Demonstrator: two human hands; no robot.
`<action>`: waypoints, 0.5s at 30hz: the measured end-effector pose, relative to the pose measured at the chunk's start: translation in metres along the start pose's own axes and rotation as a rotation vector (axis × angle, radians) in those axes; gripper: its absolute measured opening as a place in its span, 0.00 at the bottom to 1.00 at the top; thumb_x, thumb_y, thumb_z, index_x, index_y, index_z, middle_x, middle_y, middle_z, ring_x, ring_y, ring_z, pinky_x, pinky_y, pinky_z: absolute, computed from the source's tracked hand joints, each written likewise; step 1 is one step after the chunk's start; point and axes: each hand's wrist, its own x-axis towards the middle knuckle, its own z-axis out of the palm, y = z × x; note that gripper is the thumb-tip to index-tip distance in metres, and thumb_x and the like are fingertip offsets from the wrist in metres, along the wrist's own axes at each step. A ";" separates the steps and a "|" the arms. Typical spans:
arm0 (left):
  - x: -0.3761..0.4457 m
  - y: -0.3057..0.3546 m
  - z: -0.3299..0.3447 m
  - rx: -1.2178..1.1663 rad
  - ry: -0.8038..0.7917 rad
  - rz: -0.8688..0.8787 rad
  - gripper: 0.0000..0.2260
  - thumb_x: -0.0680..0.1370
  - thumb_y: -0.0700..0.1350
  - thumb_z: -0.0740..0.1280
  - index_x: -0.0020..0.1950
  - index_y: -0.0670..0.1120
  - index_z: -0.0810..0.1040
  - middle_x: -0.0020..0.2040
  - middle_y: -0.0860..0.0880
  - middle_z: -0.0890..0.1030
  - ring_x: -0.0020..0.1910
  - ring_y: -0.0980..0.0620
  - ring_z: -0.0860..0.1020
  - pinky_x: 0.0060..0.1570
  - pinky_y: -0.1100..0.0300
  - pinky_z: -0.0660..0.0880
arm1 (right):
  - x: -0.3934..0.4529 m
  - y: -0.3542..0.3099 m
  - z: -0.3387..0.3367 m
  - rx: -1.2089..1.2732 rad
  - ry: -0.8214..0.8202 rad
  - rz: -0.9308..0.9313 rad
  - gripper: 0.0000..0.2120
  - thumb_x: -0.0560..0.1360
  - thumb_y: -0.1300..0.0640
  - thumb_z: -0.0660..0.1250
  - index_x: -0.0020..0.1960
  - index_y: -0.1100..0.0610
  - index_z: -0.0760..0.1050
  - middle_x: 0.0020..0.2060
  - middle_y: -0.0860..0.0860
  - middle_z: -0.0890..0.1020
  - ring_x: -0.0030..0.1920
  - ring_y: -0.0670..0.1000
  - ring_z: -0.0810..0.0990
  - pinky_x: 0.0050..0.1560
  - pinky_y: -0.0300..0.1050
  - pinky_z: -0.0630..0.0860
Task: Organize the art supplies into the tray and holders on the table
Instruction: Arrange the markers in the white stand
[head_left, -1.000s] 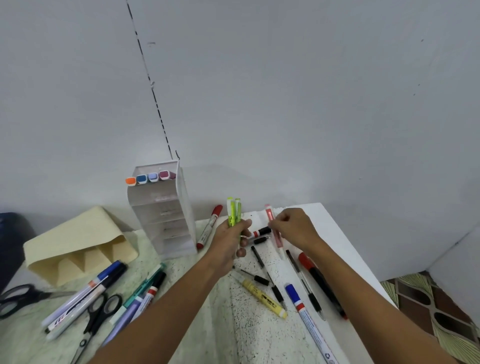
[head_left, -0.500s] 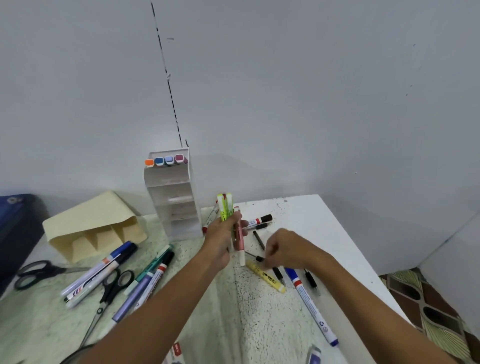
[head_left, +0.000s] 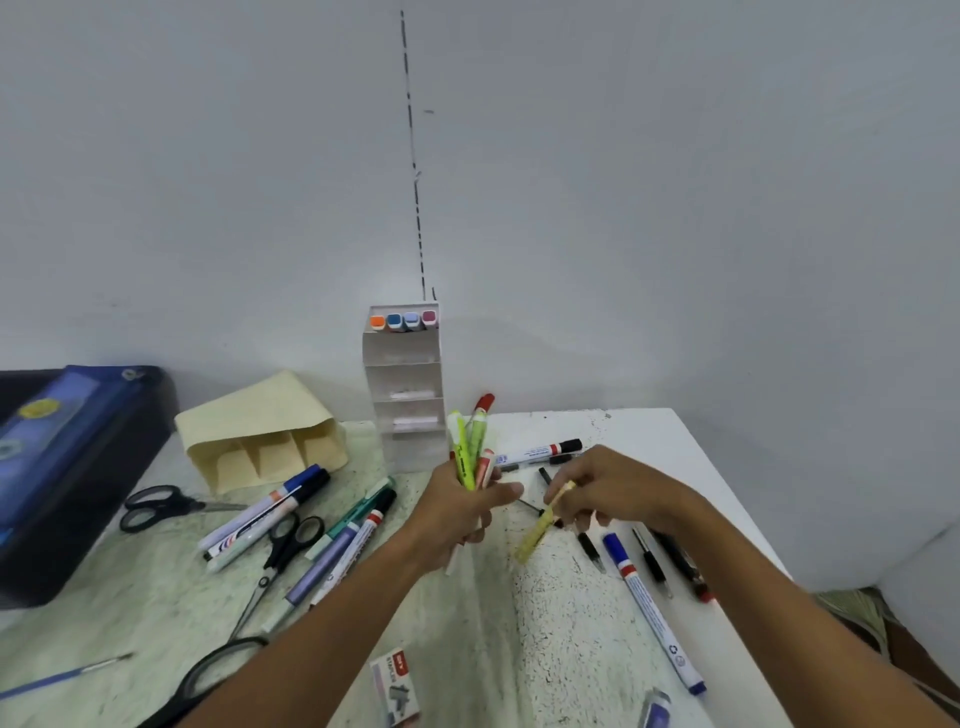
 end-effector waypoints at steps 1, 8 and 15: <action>-0.004 0.001 -0.003 0.021 -0.019 0.017 0.15 0.68 0.41 0.79 0.48 0.40 0.76 0.32 0.47 0.75 0.24 0.54 0.69 0.23 0.63 0.66 | 0.000 -0.003 -0.001 0.089 0.024 -0.034 0.05 0.71 0.63 0.69 0.44 0.59 0.84 0.33 0.53 0.83 0.32 0.47 0.78 0.30 0.35 0.70; -0.028 0.011 -0.029 0.029 0.001 0.079 0.11 0.68 0.38 0.78 0.46 0.42 0.79 0.36 0.44 0.82 0.26 0.53 0.74 0.24 0.64 0.68 | 0.016 -0.039 0.017 0.463 0.074 -0.195 0.07 0.72 0.60 0.74 0.42 0.65 0.81 0.33 0.57 0.81 0.30 0.49 0.77 0.30 0.39 0.71; -0.047 0.016 -0.069 -0.005 0.222 0.251 0.08 0.72 0.40 0.75 0.43 0.40 0.77 0.31 0.46 0.75 0.27 0.53 0.71 0.26 0.62 0.69 | 0.038 -0.082 0.028 0.533 0.152 -0.307 0.02 0.74 0.67 0.69 0.44 0.65 0.81 0.34 0.58 0.82 0.30 0.51 0.77 0.29 0.39 0.71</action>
